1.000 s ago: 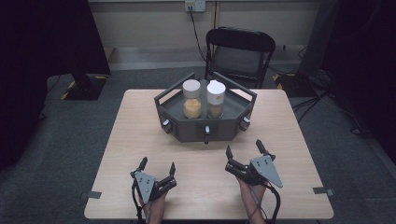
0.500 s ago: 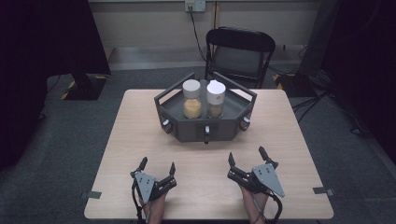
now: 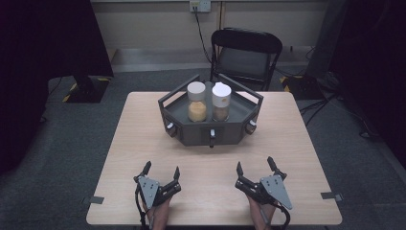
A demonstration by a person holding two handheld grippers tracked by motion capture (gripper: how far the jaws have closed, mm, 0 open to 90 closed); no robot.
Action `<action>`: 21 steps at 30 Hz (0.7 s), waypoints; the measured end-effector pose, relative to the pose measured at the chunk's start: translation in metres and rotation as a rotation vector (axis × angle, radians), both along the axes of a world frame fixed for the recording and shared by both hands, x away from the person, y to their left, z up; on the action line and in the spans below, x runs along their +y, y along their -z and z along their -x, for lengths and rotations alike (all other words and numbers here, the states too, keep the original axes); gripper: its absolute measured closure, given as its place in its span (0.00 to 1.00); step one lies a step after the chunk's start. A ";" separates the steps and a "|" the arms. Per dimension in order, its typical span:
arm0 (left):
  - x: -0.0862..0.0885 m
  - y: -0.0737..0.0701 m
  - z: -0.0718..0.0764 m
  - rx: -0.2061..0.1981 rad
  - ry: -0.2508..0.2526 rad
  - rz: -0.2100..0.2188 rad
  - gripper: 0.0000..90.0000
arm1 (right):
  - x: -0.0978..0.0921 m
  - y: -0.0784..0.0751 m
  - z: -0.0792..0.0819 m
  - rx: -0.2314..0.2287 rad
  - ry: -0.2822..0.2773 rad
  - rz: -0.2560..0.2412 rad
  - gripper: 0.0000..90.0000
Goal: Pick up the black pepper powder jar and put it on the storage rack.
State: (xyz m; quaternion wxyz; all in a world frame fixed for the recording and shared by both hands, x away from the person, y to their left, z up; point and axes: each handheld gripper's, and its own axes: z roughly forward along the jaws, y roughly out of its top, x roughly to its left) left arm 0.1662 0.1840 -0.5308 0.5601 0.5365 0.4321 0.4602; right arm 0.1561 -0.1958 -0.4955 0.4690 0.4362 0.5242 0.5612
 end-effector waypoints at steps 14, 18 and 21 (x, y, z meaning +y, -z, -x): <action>0.000 0.000 0.000 0.000 0.000 0.000 0.02 | 0.002 0.014 0.004 0.027 0.011 -0.009 0.00; 0.000 0.000 0.000 -0.001 0.000 0.000 0.02 | 0.005 0.020 0.004 0.036 0.015 0.001 0.00; 0.000 0.000 0.000 0.000 0.000 0.000 0.02 | 0.006 0.024 0.004 0.046 0.016 0.002 0.00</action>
